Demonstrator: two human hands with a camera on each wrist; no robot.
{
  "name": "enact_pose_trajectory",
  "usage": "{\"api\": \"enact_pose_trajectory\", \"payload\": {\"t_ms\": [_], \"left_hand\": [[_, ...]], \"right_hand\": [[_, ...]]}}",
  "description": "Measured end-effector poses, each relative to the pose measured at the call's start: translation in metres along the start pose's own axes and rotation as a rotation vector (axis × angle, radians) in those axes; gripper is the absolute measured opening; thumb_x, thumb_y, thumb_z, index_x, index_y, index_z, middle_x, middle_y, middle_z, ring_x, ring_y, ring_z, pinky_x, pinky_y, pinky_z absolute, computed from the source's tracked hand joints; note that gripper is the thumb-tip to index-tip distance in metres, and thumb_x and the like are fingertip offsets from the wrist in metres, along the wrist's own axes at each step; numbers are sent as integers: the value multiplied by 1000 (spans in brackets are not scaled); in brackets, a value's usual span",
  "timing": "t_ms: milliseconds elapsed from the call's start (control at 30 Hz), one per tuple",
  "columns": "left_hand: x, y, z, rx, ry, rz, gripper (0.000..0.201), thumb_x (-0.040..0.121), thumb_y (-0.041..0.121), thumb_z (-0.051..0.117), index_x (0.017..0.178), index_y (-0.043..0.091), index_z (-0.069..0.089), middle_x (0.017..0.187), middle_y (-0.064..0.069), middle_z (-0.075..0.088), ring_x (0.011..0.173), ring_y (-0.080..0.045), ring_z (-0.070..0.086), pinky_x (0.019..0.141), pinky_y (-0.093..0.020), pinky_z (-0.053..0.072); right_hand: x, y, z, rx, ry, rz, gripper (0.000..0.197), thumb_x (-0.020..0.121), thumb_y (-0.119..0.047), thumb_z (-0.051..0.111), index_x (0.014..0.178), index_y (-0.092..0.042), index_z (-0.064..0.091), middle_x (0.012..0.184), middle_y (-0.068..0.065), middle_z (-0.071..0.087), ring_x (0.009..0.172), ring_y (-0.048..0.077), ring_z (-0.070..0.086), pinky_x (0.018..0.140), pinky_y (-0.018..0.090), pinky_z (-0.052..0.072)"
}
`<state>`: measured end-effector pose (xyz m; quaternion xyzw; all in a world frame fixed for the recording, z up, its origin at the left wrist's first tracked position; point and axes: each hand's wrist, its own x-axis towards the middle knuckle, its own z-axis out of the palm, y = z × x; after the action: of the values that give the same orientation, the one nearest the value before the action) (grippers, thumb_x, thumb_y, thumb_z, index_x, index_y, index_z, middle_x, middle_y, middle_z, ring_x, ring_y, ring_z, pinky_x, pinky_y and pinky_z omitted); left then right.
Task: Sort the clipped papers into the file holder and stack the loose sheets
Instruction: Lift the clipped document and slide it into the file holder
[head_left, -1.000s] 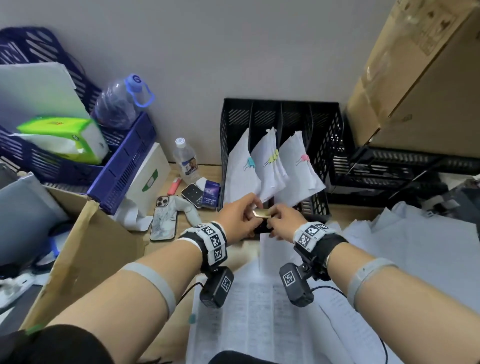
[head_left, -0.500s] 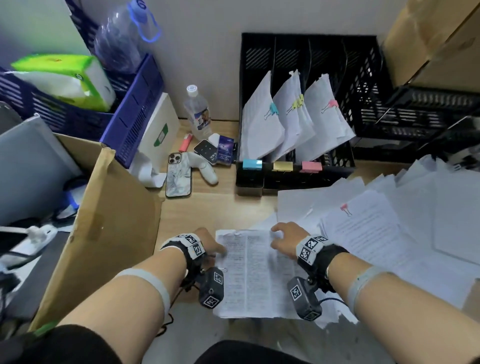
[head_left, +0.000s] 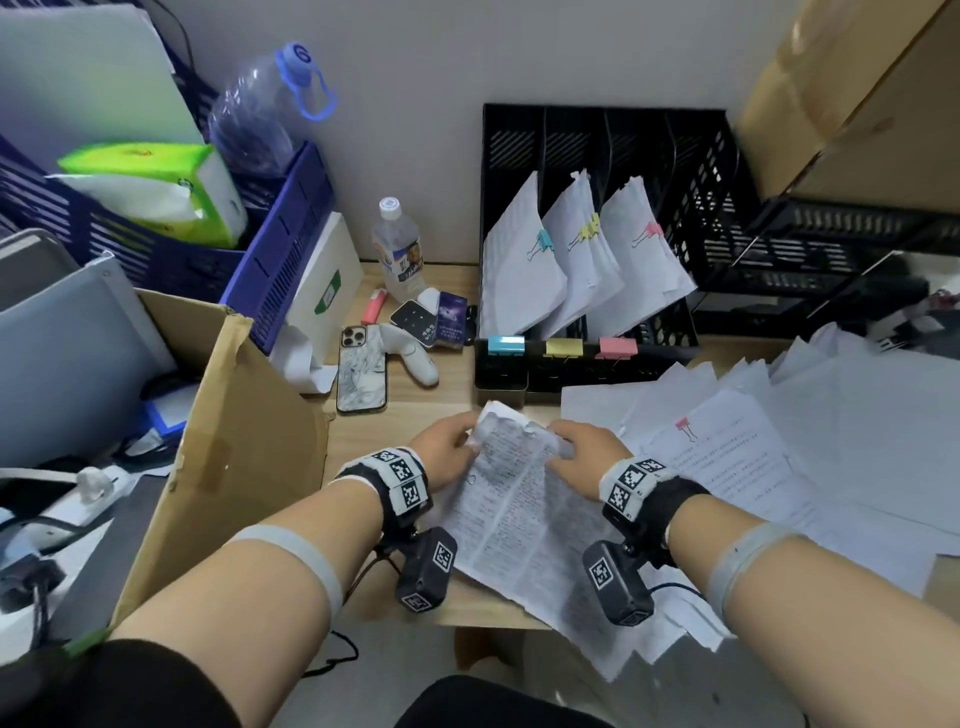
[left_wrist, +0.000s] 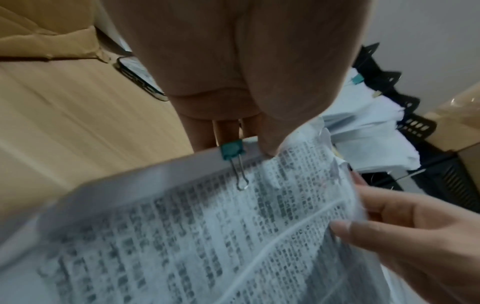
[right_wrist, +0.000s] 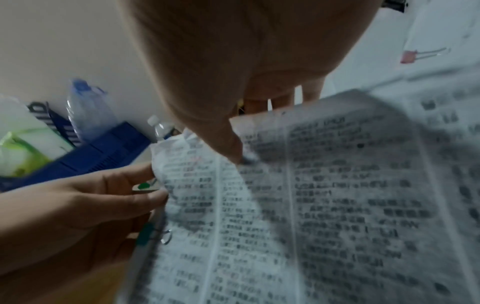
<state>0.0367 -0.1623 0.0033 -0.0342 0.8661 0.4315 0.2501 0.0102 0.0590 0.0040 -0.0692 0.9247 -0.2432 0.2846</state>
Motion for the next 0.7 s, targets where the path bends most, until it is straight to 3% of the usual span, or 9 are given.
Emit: {"api": "enact_pose_trajectory", "payload": {"t_ms": [33, 100, 233, 333, 400, 533, 700], "left_hand": [[2, 6, -3, 10, 29, -1, 22, 98, 20, 56, 118, 19, 64, 111, -5, 73, 101, -21, 68, 90, -35, 53], [7, 13, -9, -6, 76, -40, 13, 91, 28, 66, 102, 23, 65, 102, -4, 74, 92, -21, 69, 82, -37, 56], [12, 22, -12, -76, 78, -130, 16, 83, 30, 78, 87, 26, 63, 93, 0, 73, 83, -17, 68, 63, -26, 51], [13, 29, -10, -272, 38, -183, 12, 87, 17, 75, 93, 12, 66, 97, -11, 73, 79, -20, 71, 56, -26, 59], [15, 34, -8, -415, 27, -216, 22, 88, 10, 72, 106, -1, 66, 105, -18, 74, 84, -23, 73, 64, -29, 63], [19, 45, -2, -550, 14, -246, 23, 90, 6, 70, 112, 0, 66, 104, -18, 74, 85, -24, 75, 65, -30, 63], [25, 58, 2, -642, -77, -250, 21, 89, 3, 70, 110, 4, 67, 106, -16, 76, 90, -24, 75, 75, -33, 63]], "right_hand": [[-1, -3, -5, 16, 19, -4, 13, 85, -19, 55, 92, -18, 65, 89, 4, 67, 86, 27, 64, 70, 32, 50], [-4, -2, -16, 67, 76, 9, 14, 87, -14, 51, 77, -13, 61, 73, 4, 61, 71, 25, 58, 59, 30, 42], [-16, 16, -36, 215, 192, 101, 16, 91, -15, 51, 83, -19, 64, 75, 0, 63, 69, 19, 56, 54, 22, 39], [-28, 35, -44, 295, 245, 169, 17, 93, -13, 51, 83, -20, 64, 73, -4, 61, 71, 18, 56, 56, 22, 39], [-34, 46, -48, 332, 260, 218, 16, 93, -12, 51, 88, -15, 66, 80, 3, 66, 79, 24, 60, 63, 26, 43], [-42, 55, -54, 360, 279, 263, 20, 92, -12, 51, 100, -8, 69, 99, 15, 70, 93, 31, 63, 79, 34, 48], [-50, 58, -65, 406, 347, 259, 22, 93, -9, 49, 105, -1, 67, 101, 19, 69, 81, 25, 56, 63, 26, 41]]}}
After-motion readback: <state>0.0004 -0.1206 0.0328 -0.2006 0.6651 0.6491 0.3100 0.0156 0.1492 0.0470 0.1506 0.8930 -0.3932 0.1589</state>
